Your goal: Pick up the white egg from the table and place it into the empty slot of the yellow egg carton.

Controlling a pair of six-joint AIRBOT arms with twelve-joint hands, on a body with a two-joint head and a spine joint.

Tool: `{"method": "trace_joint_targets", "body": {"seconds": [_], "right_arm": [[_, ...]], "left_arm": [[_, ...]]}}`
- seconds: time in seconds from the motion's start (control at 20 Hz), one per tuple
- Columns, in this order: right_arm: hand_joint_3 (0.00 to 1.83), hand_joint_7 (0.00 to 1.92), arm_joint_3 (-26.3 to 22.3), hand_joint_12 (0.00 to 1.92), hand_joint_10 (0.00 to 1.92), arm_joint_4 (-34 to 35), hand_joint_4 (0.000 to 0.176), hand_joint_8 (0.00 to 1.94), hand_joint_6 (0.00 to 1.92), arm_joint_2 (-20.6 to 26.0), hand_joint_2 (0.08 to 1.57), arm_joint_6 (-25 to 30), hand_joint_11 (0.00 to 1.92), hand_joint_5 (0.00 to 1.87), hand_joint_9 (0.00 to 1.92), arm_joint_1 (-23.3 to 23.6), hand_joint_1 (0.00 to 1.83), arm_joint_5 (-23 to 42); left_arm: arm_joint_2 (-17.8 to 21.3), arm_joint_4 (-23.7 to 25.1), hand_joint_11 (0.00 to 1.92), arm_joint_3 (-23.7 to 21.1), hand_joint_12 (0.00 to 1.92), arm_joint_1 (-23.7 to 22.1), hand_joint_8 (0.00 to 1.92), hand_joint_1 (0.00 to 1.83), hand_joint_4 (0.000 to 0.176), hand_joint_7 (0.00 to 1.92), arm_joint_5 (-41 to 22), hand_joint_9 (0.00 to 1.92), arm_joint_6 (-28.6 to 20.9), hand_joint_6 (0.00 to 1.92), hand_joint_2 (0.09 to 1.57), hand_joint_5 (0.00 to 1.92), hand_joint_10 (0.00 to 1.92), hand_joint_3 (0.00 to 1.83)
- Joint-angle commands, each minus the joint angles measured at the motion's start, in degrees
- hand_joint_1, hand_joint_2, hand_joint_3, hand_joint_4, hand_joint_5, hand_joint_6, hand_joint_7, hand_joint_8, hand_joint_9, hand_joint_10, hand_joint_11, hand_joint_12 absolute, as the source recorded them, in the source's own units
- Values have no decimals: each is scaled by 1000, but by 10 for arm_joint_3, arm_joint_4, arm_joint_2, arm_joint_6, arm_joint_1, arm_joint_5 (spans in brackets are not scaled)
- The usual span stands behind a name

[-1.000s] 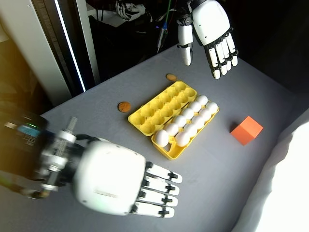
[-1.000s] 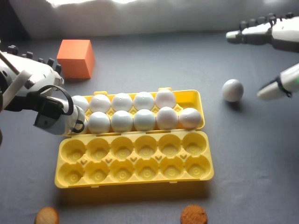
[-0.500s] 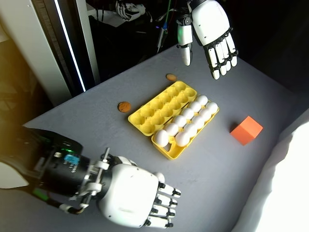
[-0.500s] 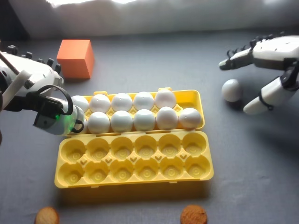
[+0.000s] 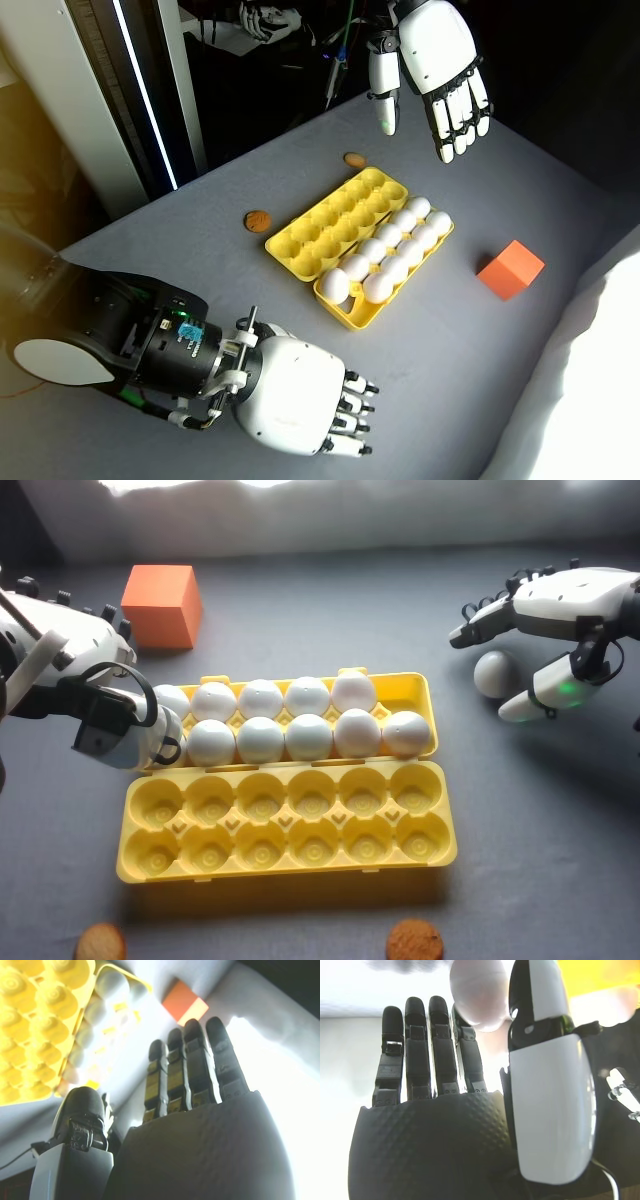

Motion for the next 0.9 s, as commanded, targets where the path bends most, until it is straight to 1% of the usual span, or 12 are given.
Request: {"method": "trace_joint_targets", "body": {"seconds": [0.0,0.05,0.15,0.3,0.35,0.45,0.6,0.65,0.7,0.75,0.8,0.85], "right_arm": [[3,494,4,928,39,8,0,19,17,7,1010,-1,0,457,444,0,1088,56],[2,514,4,960,41,8,0,21,21,6,1011,-2,0,480,458,-2,1105,56],[0,556,4,1055,47,8,0,26,30,5,1010,-6,0,533,489,-6,1114,59],[0,621,4,1167,60,8,0,32,33,5,1018,-15,0,598,546,-9,1117,65],[0,669,4,1191,73,8,0,48,47,5,1012,-17,26,642,581,-9,1132,66],[0,731,5,1193,90,8,0,47,46,5,1003,-18,76,703,631,-9,1161,67],[0,805,10,1186,114,8,0,42,52,5,1000,-20,146,793,697,-9,1200,69],[0,835,14,1171,118,8,0,35,69,5,1004,-20,177,878,718,-9,1206,71],[4,876,15,1206,123,8,0,25,658,5,1054,-20,167,1035,741,-9,1185,72],[6,897,16,1224,132,8,0,23,863,5,1082,-20,186,1017,764,-9,1172,73],[2,951,16,1209,152,8,0,31,921,5,1094,-20,269,1003,829,-9,1168,74],[0,1006,16,1190,173,8,0,37,928,5,1097,-20,351,1003,892,-9,1167,75]], "left_arm": [[5,47,0,0,405,-7,3,0,0,259,4,251,1,4,1369,224,4,0],[5,47,0,0,357,-8,3,0,0,241,4,239,1,1,1369,216,3,0],[5,47,0,0,348,-8,5,0,0,254,4,246,1,1,1368,223,3,0],[5,47,0,0,439,-8,7,0,0,283,4,289,1,6,1374,251,11,1],[5,47,0,0,415,-8,3,0,0,278,4,283,1,2,1377,246,6,2],[5,47,0,0,485,-8,6,0,0,301,4,309,1,4,1371,263,9,0],[5,47,0,0,455,-8,1,0,0,275,4,273,1,3,1374,254,1,1],[5,48,0,0,457,-8,0,0,0,270,4,277,1,0,1376,248,2,2],[5,48,0,0,456,-8,5,0,0,280,4,279,1,3,1372,255,3,0],[5,48,0,0,509,-8,9,0,0,307,4,302,1,6,1374,277,8,0],[5,48,0,0,547,-8,9,0,0,322,4,305,1,1,1371,270,6,0],[5,48,0,0,526,-8,5,0,0,319,4,297,1,0,1375,265,2,1]]}}
